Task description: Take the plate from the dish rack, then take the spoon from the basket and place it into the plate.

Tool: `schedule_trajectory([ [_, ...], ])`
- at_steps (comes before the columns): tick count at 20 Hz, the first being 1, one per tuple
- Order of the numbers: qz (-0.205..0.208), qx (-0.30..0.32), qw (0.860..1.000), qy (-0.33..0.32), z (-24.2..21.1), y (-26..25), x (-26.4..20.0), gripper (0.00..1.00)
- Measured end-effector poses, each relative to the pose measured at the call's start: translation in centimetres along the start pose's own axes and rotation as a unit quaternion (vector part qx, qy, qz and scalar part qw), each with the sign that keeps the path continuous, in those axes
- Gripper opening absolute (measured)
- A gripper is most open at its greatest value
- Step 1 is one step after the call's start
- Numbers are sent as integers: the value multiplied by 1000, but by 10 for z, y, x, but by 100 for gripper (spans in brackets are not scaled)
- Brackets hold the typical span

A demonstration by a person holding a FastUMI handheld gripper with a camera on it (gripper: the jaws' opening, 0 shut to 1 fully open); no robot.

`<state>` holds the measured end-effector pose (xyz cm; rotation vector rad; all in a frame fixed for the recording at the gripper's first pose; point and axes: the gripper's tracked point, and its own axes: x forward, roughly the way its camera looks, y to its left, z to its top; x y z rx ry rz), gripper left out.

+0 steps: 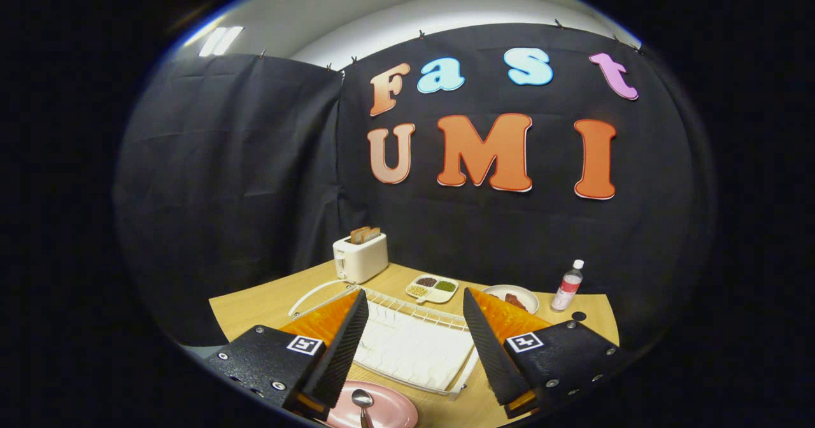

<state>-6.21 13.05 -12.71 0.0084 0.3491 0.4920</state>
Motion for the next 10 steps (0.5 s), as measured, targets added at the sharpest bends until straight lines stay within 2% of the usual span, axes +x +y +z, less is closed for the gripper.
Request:
schedule_trajectory([
  [10, -88, 5, 995, -35, 42, -41, -16, 94],
])
